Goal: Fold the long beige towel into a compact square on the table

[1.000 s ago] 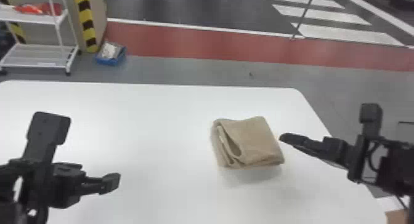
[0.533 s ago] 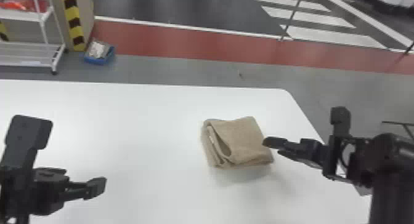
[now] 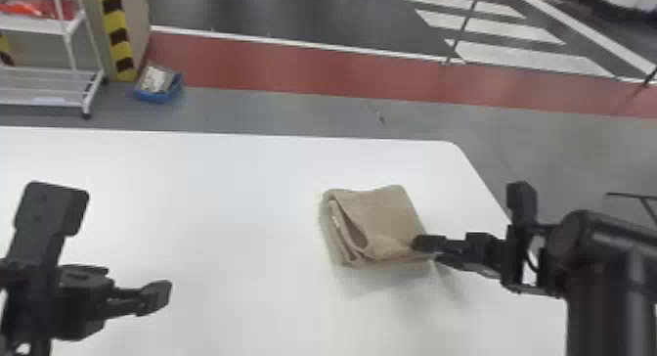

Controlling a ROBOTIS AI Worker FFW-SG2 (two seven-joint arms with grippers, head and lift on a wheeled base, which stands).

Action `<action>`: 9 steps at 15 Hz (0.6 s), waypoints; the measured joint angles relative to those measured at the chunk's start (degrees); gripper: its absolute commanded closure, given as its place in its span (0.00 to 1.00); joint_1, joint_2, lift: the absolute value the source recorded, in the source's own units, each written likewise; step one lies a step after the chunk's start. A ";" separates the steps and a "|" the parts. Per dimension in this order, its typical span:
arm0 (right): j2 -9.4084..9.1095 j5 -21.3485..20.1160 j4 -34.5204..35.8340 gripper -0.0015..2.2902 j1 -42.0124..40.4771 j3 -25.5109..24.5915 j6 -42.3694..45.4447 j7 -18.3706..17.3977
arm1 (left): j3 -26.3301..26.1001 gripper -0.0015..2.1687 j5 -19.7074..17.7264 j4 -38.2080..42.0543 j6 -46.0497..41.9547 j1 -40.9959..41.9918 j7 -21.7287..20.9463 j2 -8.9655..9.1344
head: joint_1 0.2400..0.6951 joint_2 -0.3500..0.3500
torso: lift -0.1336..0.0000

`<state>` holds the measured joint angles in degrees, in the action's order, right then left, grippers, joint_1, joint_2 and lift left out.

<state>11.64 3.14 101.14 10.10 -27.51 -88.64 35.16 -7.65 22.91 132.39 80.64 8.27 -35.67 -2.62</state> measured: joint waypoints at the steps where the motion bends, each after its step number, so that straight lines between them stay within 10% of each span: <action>1: -0.06 -0.39 -0.48 0.32 0.10 0.31 0.82 0.01 | 0.18 0.05 0.05 0.04 0.00 0.07 -0.01 -0.02 | 1.00 0.13 | 0.07; 5: -0.34 1.21 -0.66 0.66 0.18 -0.24 1.26 0.42 | 0.41 0.05 0.11 0.06 0.00 0.25 0.03 -0.02 | 1.00 0.14 | 0.07; 9: -1.27 4.44 1.51 0.66 -0.56 -1.11 -0.43 0.73 | 0.37 0.05 0.15 -0.07 0.00 0.26 0.08 -0.02 | 1.00 0.17 | 0.07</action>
<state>10.37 7.59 102.65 9.54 -28.61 -89.08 35.89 -7.28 23.06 132.32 80.64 8.53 -35.59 -2.64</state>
